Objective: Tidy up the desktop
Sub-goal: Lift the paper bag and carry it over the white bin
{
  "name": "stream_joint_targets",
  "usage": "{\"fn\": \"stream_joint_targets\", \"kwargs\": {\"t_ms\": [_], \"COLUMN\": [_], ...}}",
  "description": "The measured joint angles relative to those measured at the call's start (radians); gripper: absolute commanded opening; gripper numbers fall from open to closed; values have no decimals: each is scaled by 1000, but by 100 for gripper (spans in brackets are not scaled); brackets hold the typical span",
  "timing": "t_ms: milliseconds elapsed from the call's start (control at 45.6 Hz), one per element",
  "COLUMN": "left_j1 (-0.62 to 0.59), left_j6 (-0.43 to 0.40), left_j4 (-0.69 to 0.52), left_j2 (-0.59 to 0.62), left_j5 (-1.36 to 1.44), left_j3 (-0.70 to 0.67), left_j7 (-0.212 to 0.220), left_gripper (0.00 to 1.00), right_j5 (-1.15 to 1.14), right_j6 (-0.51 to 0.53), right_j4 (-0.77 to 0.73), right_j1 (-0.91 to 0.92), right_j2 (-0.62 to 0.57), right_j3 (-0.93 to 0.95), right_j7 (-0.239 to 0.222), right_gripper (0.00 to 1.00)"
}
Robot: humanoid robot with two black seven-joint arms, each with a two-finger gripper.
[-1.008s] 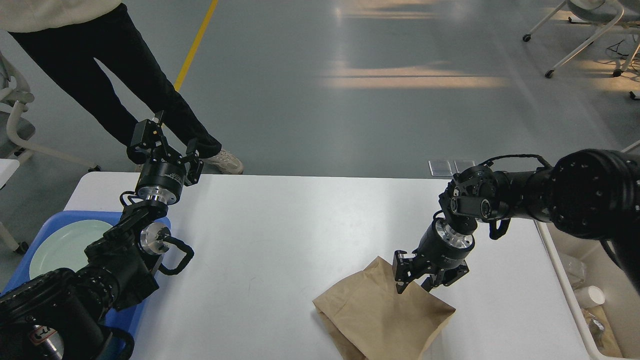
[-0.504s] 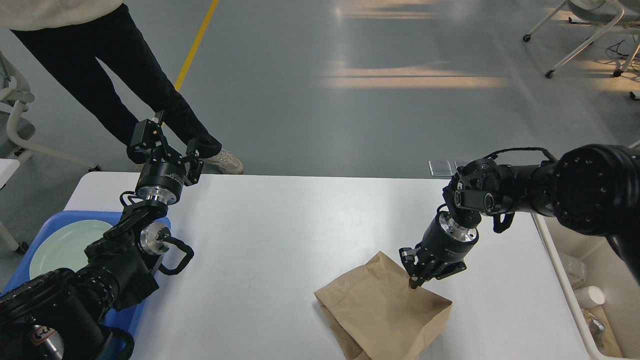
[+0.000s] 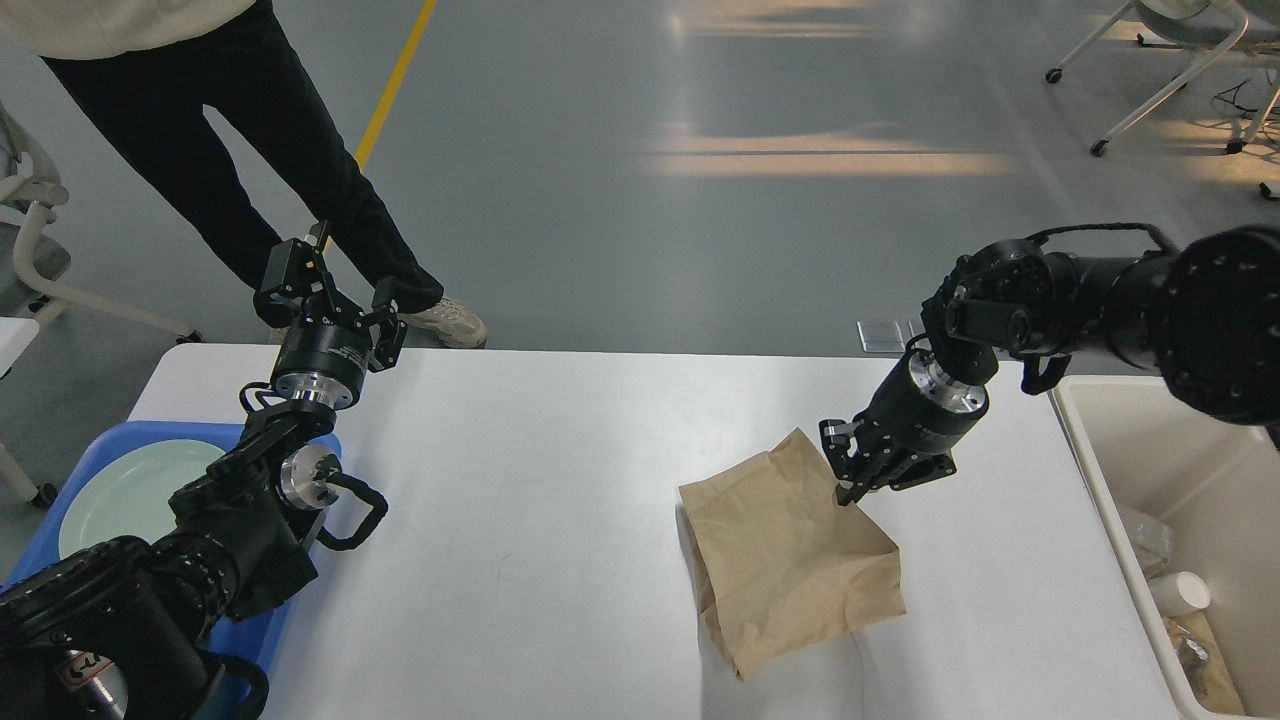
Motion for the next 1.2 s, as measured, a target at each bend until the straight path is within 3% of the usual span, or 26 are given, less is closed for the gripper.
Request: {"fn": "stream_joint_targets", "kwargs": {"t_ms": [197,745,1008,1205], "left_j1": [0,0,0,0], "left_j6": [0,0,0,0], "left_j4": [0,0,0,0], "left_j2": [0,0,0,0], "left_j5": [0,0,0,0], "left_j3": [0,0,0,0], "left_j7": [0,0,0,0], "left_gripper": [97,97,97,97], "right_j5": [1,-10,-18,-20], "right_j6": [71,77,77,77], "right_j4": [4,-6,-97,-169], "right_j1": [127,516,524,456], "right_j2": [-61,-185,-252,-373], "right_j3": [-34,-195,-264,-271], "right_j7": [0,-6,-8,-9], "right_gripper": [0,0,0,0]}}
